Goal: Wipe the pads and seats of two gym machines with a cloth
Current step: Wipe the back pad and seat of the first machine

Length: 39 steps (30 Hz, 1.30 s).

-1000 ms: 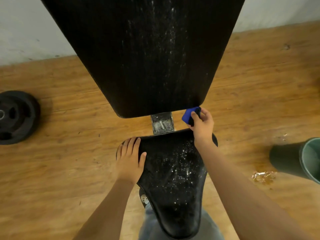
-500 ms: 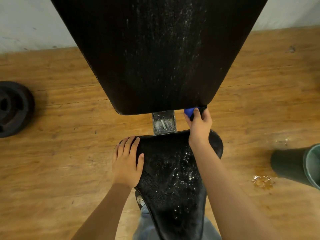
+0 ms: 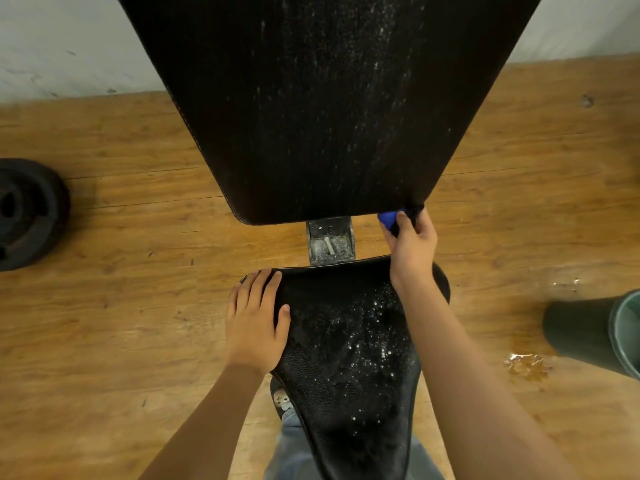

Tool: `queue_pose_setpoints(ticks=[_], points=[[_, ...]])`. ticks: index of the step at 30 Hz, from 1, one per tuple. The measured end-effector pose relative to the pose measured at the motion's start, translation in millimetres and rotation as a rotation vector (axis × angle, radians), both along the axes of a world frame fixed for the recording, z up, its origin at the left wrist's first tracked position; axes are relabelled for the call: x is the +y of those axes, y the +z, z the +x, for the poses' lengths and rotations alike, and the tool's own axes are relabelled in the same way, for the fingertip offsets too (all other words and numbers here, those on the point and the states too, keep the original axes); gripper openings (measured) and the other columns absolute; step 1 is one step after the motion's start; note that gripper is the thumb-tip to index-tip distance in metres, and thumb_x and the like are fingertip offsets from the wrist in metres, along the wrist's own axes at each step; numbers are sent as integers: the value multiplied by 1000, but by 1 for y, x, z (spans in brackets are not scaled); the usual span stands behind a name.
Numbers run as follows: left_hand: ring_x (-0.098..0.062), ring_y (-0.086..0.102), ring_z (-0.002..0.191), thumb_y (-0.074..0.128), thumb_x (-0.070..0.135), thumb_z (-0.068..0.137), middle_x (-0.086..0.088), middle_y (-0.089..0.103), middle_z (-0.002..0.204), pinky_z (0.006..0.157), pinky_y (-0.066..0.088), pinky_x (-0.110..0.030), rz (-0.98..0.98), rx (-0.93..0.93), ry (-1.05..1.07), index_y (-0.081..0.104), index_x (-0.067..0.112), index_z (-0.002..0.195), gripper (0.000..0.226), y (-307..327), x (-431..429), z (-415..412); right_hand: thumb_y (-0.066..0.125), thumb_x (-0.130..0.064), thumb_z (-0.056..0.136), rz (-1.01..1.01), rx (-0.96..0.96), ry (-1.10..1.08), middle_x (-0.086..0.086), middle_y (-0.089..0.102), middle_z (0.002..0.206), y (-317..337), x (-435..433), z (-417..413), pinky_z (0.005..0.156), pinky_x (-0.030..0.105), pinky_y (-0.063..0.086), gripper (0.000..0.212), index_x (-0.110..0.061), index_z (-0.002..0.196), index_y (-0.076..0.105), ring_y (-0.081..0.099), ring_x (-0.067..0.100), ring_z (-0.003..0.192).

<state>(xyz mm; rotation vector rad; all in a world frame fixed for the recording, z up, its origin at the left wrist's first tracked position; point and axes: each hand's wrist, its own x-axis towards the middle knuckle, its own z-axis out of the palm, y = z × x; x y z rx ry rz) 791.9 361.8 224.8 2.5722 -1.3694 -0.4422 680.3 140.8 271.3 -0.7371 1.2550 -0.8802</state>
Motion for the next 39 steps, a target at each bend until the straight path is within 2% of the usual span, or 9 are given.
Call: queue_pose_setpoints(ticks=[5, 9, 15, 20, 22, 25, 29, 33, 39], points=[[-23, 28, 139, 28, 39, 96, -5, 41, 148, 117, 16, -41, -14, 3, 7, 42, 14, 143, 55, 0, 1, 0, 44, -4, 99, 24, -28, 11, -7, 58, 117, 4, 9, 14, 96, 32, 52, 32, -23, 123, 54, 58, 17, 116], [-24, 28, 140, 27, 39, 95, -5, 41, 149, 117, 15, -41, -12, 11, 7, 42, 14, 143, 56, 0, 2, -1, 47, -5, 97, 64, -28, 160, 3, 59, 122, 3, 35, 28, 92, 28, 54, 29, -15, 122, 55, 61, 16, 112], [-23, 28, 140, 28, 38, 96, -5, 39, 150, 117, 18, -43, -24, 18, 11, 42, 13, 143, 55, 1, 2, -1, 46, -1, 97, 60, -63, 84, -3, 62, 110, 4, 24, 24, 86, 28, 56, 27, -23, 108, 58, 62, 18, 110], [-22, 29, 141, 29, 37, 95, -4, 39, 150, 116, 20, -45, -39, 27, 17, 44, 14, 142, 54, -1, 3, 0, 43, 0, 98, 7, -22, 42, 0, 62, 117, -2, 8, 14, 95, 35, 53, 32, -19, 120, 57, 60, 17, 114], [-22, 29, 141, 29, 37, 95, -3, 39, 150, 116, 22, -46, -53, 36, 18, 43, 14, 142, 54, -3, 4, 0, 41, -2, 99, 33, -89, 44, 0, 59, 120, -3, 11, 16, 95, 35, 53, 32, -22, 120, 55, 59, 18, 115], [-21, 28, 142, 30, 37, 95, -3, 39, 150, 116, 23, -46, -78, 45, 24, 44, 14, 142, 54, -5, 4, 0, 39, -3, 100, 60, -176, 110, -1, 57, 121, -4, 24, 26, 96, 34, 51, 33, -18, 127, 51, 59, 18, 115], [-20, 27, 143, 31, 35, 94, -2, 39, 150, 117, 18, -43, -109, 47, 27, 44, 14, 141, 53, -8, 6, 0, 41, -2, 99, 46, -153, 237, -2, 61, 117, -8, 41, 38, 95, 34, 51, 34, -18, 128, 51, 61, 15, 111], [-19, 25, 143, 30, 36, 95, -2, 38, 151, 118, 16, -42, -120, 51, 31, 44, 15, 142, 53, -9, 5, 0, 40, 0, 99, 38, -166, 156, -4, 61, 114, -8, 35, 36, 91, 33, 54, 35, -22, 123, 53, 62, 15, 109], [-19, 24, 144, 28, 37, 95, -2, 38, 151, 119, 16, -43, -107, 49, 26, 43, 15, 142, 55, -9, 8, -1, 40, -1, 99, 24, -156, -120, 3, 55, 126, -5, -2, 3, 95, 38, 52, 35, -15, 129, 51, 58, 19, 117]])
